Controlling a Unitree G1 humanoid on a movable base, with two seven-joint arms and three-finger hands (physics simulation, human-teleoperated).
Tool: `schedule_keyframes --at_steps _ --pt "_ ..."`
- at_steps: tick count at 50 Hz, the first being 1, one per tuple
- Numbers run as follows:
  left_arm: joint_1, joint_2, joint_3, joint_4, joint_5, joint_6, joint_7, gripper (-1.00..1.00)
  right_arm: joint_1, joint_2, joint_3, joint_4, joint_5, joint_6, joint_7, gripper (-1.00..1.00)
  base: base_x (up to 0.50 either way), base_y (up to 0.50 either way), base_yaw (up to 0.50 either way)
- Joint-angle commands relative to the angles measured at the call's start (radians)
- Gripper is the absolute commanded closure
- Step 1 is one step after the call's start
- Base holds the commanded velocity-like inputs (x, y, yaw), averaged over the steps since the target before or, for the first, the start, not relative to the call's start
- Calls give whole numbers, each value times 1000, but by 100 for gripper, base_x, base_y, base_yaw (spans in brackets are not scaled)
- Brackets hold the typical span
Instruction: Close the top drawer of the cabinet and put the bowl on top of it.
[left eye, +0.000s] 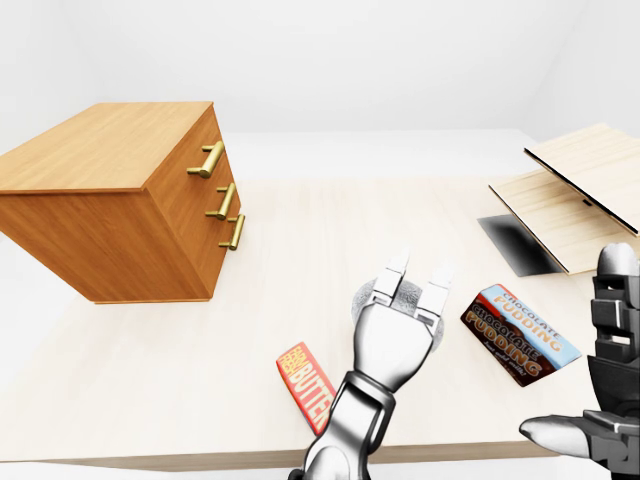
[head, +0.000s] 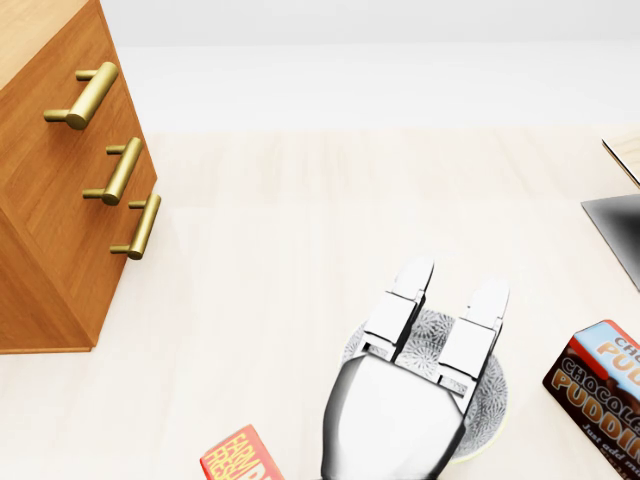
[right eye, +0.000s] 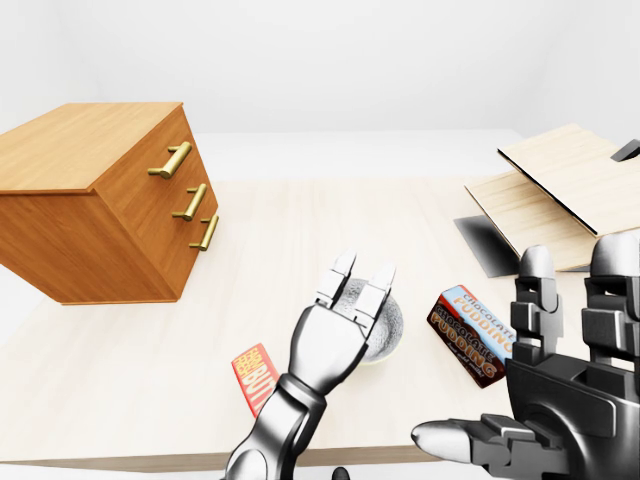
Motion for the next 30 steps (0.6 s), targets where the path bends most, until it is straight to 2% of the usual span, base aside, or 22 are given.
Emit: schedule_keyframes --at_steps 1,15,30 --pt "-13 -6 36 41 3 0 -3 -100 -4 5 8 0 -13 0 2 -100 0 0 0" --pt "-20 -8 60 115 22 0 -16 -100 -3 -1 2 0 -2 0 -3 -100 0 0 0" --pt "-13 -8 47 121 17 0 -6 -100 -2 -1 2 0 -2 0 -2 -100 0 0 0"
